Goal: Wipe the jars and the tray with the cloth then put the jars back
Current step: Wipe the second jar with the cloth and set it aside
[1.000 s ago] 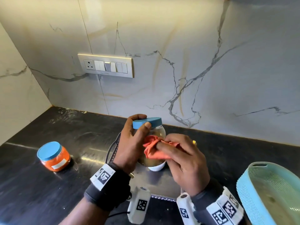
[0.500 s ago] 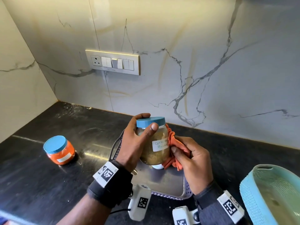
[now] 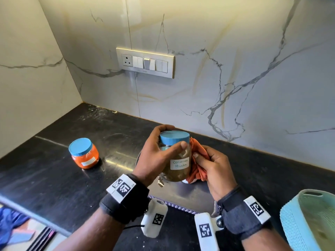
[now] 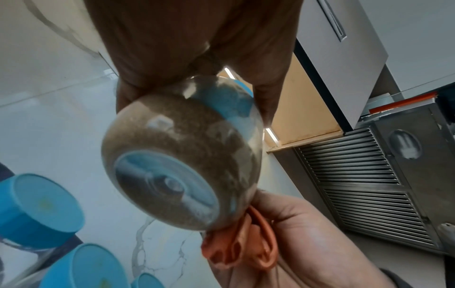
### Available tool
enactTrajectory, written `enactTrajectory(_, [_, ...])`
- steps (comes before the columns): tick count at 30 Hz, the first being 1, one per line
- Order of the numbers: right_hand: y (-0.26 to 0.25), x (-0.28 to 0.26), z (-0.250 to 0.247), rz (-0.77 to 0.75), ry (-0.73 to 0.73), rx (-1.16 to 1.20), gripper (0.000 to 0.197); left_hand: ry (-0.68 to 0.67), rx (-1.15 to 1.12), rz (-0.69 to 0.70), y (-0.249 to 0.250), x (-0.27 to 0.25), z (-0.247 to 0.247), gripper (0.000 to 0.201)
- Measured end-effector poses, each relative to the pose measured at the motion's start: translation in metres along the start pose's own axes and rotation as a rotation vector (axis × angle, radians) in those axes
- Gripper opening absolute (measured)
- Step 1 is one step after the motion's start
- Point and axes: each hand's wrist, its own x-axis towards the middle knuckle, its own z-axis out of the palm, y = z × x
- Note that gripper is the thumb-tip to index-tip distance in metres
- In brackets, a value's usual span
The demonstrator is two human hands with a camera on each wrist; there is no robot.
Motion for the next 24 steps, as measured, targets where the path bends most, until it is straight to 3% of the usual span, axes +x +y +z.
enactTrajectory(4, [0.008, -0.001, 0.015, 0.169, -0.108, 0.026, 0.017, 0.054, -0.019, -0.016, 0.002, -0.011, -0.023, 0.066])
enactTrajectory(8, [0.022, -0.002, 0.028, 0.223, -0.308, -0.124, 0.024, 0.129, -0.001, -0.068, -0.003, -0.026, -0.065, 0.064])
enactTrajectory(12, [0.036, -0.001, 0.036, 0.171, -0.428, -0.33, 0.026, 0.188, 0.392, -0.081, -0.025, -0.047, -0.128, 0.082])
enactTrajectory(15, [0.042, 0.0, 0.042, 0.171, -0.433, -0.348, 0.024, 0.261, 0.697, -0.139, -0.045, -0.061, -0.176, 0.099])
enactTrajectory(19, [0.041, 0.003, 0.053, 0.208, -0.42, -0.302, 0.024, 0.349, 0.804, -0.208, -0.065, -0.072, -0.233, 0.082])
enactTrajectory(24, [0.049, 0.013, 0.052, 0.207, -0.319, -0.228, 0.029, 0.467, 0.94, -0.245, -0.077, -0.065, -0.288, 0.076])
